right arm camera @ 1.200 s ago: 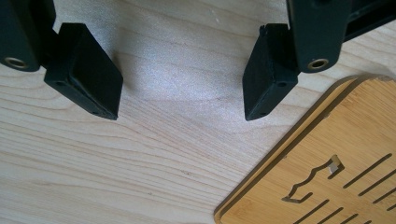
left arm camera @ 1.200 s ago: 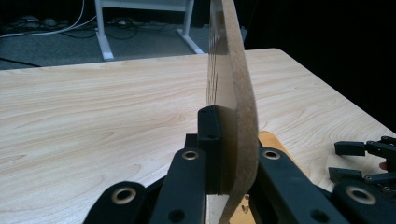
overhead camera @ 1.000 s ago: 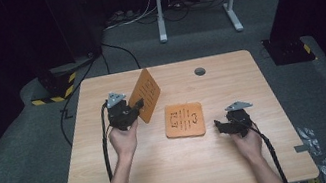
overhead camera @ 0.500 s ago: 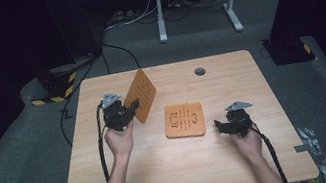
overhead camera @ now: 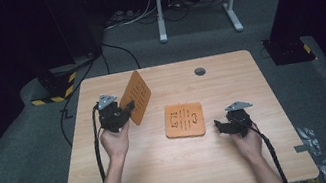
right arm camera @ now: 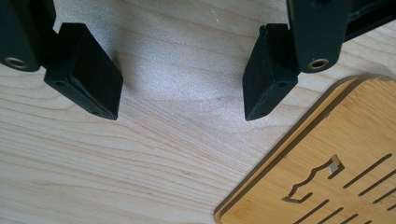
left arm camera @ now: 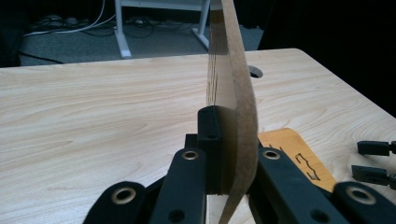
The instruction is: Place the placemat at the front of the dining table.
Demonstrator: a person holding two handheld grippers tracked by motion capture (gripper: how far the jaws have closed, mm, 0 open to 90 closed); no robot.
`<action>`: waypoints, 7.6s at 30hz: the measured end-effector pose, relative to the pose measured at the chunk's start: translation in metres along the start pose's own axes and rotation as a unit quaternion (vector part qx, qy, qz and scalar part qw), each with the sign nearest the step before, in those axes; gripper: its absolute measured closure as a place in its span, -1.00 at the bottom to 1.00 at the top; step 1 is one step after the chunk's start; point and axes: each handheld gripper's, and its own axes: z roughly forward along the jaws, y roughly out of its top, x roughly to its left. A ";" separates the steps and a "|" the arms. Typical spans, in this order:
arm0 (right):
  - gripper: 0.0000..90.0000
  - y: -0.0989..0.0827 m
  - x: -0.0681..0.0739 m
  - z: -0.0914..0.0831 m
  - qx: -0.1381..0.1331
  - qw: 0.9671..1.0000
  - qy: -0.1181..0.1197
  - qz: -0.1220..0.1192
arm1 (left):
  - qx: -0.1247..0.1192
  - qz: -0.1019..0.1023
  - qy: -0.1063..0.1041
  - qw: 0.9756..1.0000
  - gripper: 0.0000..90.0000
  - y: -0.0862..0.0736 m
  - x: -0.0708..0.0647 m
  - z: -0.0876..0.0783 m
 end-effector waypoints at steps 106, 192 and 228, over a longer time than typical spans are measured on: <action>-0.36 0.000 0.001 -0.001 0.003 1.000 0.000 0.003 | 0.021 -0.048 0.086 0.995 0.91 -0.039 0.035 0.054; -0.37 0.000 0.001 0.000 0.001 1.000 -0.002 0.004 | 0.114 -0.052 0.175 0.976 -0.52 -0.054 0.066 0.061; -0.37 0.000 0.001 0.000 0.000 1.000 -0.002 0.002 | 0.081 -0.005 0.093 0.992 -0.32 -0.071 0.026 0.021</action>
